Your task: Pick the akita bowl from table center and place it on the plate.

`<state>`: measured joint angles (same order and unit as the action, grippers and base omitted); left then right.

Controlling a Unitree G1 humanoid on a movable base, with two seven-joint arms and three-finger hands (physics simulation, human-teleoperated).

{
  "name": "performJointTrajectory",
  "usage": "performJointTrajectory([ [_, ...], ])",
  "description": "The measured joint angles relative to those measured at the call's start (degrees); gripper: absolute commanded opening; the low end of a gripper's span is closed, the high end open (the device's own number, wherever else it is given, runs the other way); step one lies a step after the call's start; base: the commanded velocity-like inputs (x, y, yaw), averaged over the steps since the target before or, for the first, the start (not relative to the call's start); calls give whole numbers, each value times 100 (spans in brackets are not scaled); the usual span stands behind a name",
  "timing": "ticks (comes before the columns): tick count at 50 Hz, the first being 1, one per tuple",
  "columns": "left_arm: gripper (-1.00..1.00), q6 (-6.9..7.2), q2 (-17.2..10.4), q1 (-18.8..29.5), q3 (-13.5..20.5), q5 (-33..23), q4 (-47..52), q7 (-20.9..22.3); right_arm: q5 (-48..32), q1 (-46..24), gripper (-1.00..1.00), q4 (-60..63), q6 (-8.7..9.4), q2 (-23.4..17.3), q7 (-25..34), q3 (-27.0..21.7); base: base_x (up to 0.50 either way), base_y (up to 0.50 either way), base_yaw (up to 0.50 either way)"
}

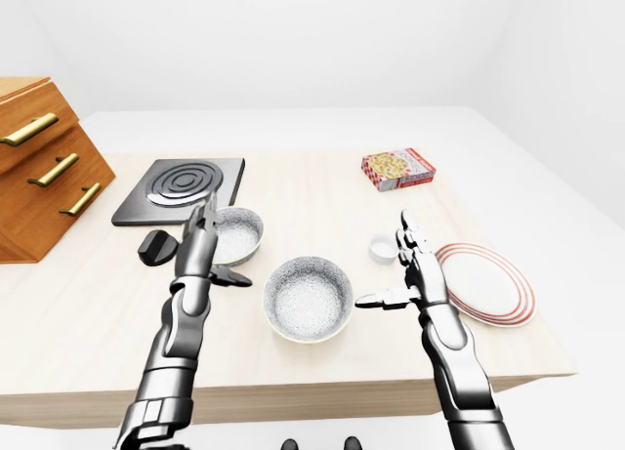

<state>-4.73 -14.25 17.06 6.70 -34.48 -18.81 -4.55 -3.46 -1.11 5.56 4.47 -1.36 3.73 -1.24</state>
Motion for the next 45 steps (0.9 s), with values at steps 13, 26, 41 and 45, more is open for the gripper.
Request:
performJointTrajectory([
  [13,100,-27,-311,1006,-274,-868,-2019,-550,-24,-36,100,-74,-10,1,-7,5,0,0,0],
  [26,100,-27,-380,1910,-650,-1564,-3968,-1203,-44,-55,100,-172,-47,6,-22,22,0,0,0],
  [41,100,-27,-274,2372,-872,-1919,-5161,-1510,-47,-78,100,-264,-87,1,-23,19,0,0,0],
  [45,25,-27,-259,2424,-879,-1937,-5324,-1516,-45,-69,100,-273,-100,-2,-14,17,0,0,0],
])
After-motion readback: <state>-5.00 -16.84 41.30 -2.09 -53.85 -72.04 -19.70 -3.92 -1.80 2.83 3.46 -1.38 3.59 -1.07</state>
